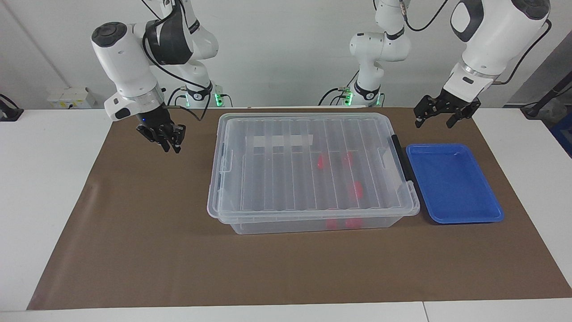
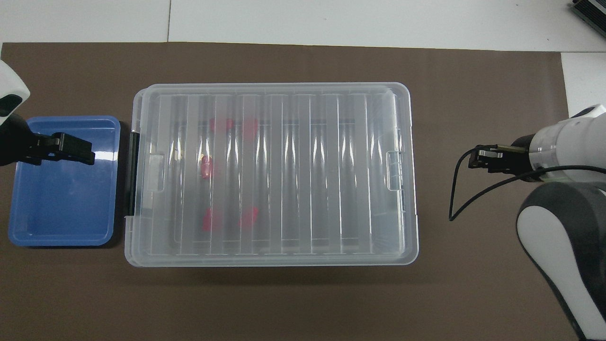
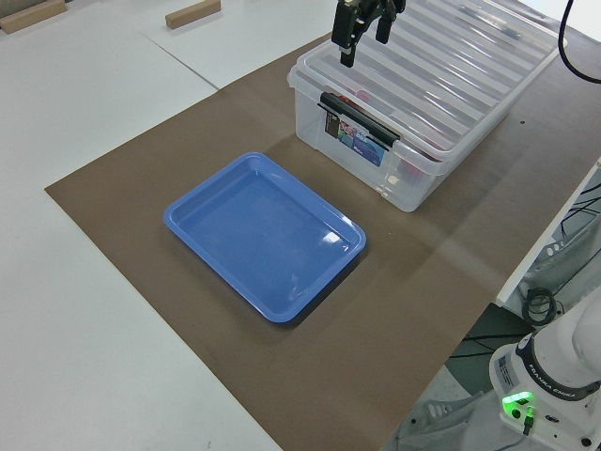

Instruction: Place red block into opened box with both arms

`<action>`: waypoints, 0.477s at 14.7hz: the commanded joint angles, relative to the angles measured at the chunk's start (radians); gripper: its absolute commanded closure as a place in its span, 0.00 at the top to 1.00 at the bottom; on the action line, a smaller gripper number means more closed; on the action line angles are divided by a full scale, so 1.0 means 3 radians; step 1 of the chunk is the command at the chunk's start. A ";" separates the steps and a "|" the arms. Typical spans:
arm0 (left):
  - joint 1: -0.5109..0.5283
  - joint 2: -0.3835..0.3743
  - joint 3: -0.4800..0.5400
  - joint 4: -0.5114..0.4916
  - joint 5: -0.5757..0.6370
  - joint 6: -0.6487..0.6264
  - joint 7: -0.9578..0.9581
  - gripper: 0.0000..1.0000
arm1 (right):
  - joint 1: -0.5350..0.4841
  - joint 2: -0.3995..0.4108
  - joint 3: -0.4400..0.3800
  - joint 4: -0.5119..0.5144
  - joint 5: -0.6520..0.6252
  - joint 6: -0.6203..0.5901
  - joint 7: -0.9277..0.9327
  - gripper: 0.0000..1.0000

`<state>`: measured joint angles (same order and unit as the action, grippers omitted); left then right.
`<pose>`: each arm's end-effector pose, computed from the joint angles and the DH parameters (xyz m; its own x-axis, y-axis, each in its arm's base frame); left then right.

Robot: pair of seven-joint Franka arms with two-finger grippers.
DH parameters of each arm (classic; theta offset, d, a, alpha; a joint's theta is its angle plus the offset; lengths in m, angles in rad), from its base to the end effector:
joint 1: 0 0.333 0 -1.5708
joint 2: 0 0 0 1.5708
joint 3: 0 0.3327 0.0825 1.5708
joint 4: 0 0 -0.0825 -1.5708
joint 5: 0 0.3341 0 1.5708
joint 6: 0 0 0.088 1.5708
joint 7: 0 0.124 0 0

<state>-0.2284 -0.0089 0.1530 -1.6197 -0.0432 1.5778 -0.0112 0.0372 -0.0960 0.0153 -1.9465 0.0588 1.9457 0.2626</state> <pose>0.4988 -0.0426 0.6087 0.9974 -0.0639 -0.0336 -0.0624 -0.9971 0.0441 0.4926 0.0311 0.5442 0.9703 -0.2293 0.0769 -0.2234 -0.9716 -0.0777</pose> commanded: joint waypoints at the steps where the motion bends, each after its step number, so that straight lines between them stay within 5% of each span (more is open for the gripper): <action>1: 0.0020 -0.0078 -0.0019 -0.0077 0.0047 -0.0013 -0.0039 1.00 | -0.0063 0.0023 0.0021 0.0275 -0.0007 -0.0267 0.0040 1.00; 7: 0.0020 -0.0078 -0.0019 -0.0077 0.0047 -0.0013 -0.0039 1.00 | -0.0042 0.0207 0.0036 0.0990 -0.0390 -0.0860 0.0045 1.00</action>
<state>-0.2284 -0.0094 0.1530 -1.6199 -0.0432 1.5777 -0.0113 0.0312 -0.0883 0.0164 -1.7624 -0.0245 1.7667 0.2626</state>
